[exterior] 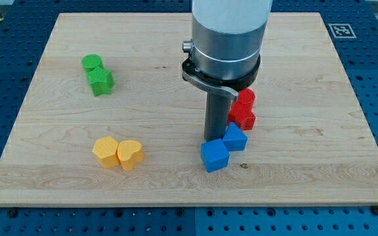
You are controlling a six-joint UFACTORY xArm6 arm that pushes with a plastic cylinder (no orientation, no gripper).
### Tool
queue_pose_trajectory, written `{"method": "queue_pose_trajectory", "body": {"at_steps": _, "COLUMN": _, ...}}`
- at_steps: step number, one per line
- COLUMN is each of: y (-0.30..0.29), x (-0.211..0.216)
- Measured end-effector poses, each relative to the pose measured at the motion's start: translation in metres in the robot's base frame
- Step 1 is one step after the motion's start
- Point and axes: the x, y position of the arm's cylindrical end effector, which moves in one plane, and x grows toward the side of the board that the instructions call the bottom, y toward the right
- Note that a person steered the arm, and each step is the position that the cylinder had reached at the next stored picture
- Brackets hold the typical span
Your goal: Push blue cube below blue triangle
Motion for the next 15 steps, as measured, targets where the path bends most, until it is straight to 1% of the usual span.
{"method": "queue_pose_trajectory", "body": {"at_steps": 2, "y": 0.008, "x": 0.009}}
{"method": "queue_pose_trajectory", "body": {"at_steps": 3, "y": -0.015, "x": 0.028}}
{"method": "queue_pose_trajectory", "body": {"at_steps": 4, "y": -0.04, "x": 0.028}}
{"method": "queue_pose_trajectory", "body": {"at_steps": 6, "y": -0.064, "x": 0.027}}
{"method": "queue_pose_trajectory", "body": {"at_steps": 8, "y": -0.067, "x": 0.043}}
{"method": "queue_pose_trajectory", "body": {"at_steps": 9, "y": -0.067, "x": 0.076}}
{"method": "queue_pose_trajectory", "body": {"at_steps": 10, "y": -0.058, "x": 0.079}}
{"method": "queue_pose_trajectory", "body": {"at_steps": 11, "y": -0.051, "x": 0.045}}
{"method": "queue_pose_trajectory", "body": {"at_steps": 12, "y": -0.03, "x": 0.047}}
{"method": "queue_pose_trajectory", "body": {"at_steps": 13, "y": -0.028, "x": 0.069}}
{"method": "queue_pose_trajectory", "body": {"at_steps": 14, "y": -0.031, "x": 0.081}}
{"method": "queue_pose_trajectory", "body": {"at_steps": 15, "y": -0.013, "x": 0.079}}
